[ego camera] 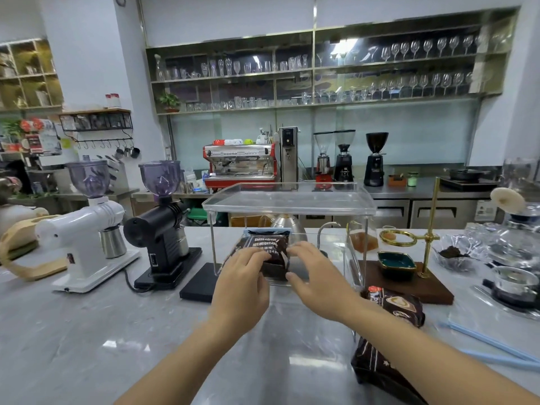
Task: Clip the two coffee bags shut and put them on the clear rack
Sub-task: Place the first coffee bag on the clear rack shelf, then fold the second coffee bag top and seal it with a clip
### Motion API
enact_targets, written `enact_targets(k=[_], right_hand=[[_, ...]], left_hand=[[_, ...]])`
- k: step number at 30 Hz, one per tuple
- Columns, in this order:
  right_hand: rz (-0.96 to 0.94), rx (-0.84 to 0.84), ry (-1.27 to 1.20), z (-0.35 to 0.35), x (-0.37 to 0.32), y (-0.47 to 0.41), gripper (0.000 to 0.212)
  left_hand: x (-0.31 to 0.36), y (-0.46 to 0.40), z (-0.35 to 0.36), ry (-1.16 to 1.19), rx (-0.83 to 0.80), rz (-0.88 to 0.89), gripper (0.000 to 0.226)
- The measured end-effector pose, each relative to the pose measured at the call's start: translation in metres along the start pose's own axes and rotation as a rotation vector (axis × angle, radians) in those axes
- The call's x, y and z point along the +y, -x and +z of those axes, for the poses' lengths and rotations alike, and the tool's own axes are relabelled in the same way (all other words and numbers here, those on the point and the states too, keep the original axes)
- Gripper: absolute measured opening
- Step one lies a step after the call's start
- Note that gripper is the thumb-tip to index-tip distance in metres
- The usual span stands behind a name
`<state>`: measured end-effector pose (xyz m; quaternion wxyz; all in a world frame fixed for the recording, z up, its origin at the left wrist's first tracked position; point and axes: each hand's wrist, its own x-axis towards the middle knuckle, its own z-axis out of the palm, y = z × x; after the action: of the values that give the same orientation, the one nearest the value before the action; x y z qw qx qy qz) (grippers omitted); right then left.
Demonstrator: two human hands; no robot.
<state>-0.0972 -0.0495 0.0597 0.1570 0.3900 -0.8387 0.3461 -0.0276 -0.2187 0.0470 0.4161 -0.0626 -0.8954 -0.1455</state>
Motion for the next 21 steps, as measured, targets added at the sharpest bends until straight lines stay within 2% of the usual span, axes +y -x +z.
enact_targets(k=[4,6,9,11,13,16,17,19,21], right_hand=[[-0.186,0.093,0.023,-0.026,0.005,0.063,0.029],[-0.269,0.185,0.049,-0.038,0.015,0.098,0.023],[-0.339,0.337,0.104,-0.05,0.043,0.147,0.018],[-0.231,0.41,0.071,-0.054,0.066,0.168,0.017],[0.027,0.448,0.012,-0.054,0.093,0.18,0.022],[0.451,0.347,-0.139,-0.048,0.127,0.187,0.033],[0.533,0.304,-0.225,-0.046,0.135,0.188,0.031],[0.595,0.264,-0.408,-0.043,0.143,0.187,0.022],[0.62,0.25,-0.534,-0.043,0.148,0.182,0.024]], left_hand=[[0.036,0.037,0.016,0.199,0.047,0.07,0.027],[0.06,0.057,0.033,0.329,0.026,-0.004,0.023],[0.095,0.086,0.064,0.509,-0.072,-0.207,0.014],[0.111,0.096,0.084,0.613,-0.133,-0.382,0.013],[0.125,0.102,0.1,0.67,-0.195,-0.52,0.02],[0.134,0.106,0.117,0.733,-0.245,-0.628,0.02],[0.136,0.106,0.122,0.746,-0.249,-0.647,0.019],[0.141,0.104,0.129,0.794,-0.264,-0.688,0.014],[0.15,0.101,0.136,0.844,-0.298,-0.729,0.007]])
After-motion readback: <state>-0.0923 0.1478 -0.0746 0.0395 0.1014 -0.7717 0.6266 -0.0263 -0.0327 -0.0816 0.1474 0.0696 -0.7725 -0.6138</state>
